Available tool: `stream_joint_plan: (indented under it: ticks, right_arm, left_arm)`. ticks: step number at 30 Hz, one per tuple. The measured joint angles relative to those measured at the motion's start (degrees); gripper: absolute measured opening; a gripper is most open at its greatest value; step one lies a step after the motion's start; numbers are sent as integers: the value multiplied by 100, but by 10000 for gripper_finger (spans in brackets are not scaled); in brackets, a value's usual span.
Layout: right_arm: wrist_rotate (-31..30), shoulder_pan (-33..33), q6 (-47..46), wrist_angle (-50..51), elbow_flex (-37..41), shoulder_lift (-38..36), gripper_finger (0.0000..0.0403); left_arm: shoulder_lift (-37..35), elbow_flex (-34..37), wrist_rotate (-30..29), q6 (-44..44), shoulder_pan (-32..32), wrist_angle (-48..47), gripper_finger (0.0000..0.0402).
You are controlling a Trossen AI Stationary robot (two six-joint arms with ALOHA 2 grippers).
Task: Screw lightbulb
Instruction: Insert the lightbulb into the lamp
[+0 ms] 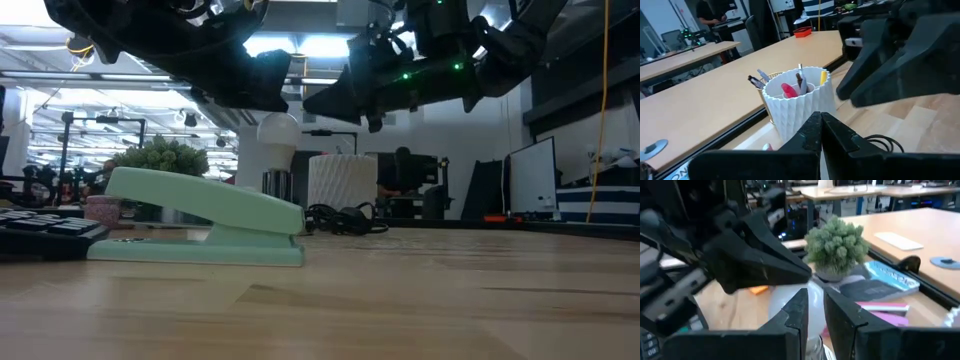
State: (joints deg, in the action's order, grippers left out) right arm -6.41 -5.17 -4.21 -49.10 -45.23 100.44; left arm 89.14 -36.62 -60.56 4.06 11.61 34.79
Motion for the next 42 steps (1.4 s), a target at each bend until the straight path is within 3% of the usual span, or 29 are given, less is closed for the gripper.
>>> stream_joint_plan:
  ticks: [12, 22, 42]
  right_arm:
    - [13, -22, 66, -26, -378, 293, 64]
    - [-857, -101, 169, 309, -557, 518, 64]
    - [-258, -81, -142, 717, -557, 505, 64]
  left_arm:
    - [0, 0, -30, 54, -122, 20, 1]
    - [0, 2, -28, 47, -111, 15, 1]
    - [0, 2, -17, 45, -120, 13, 1]
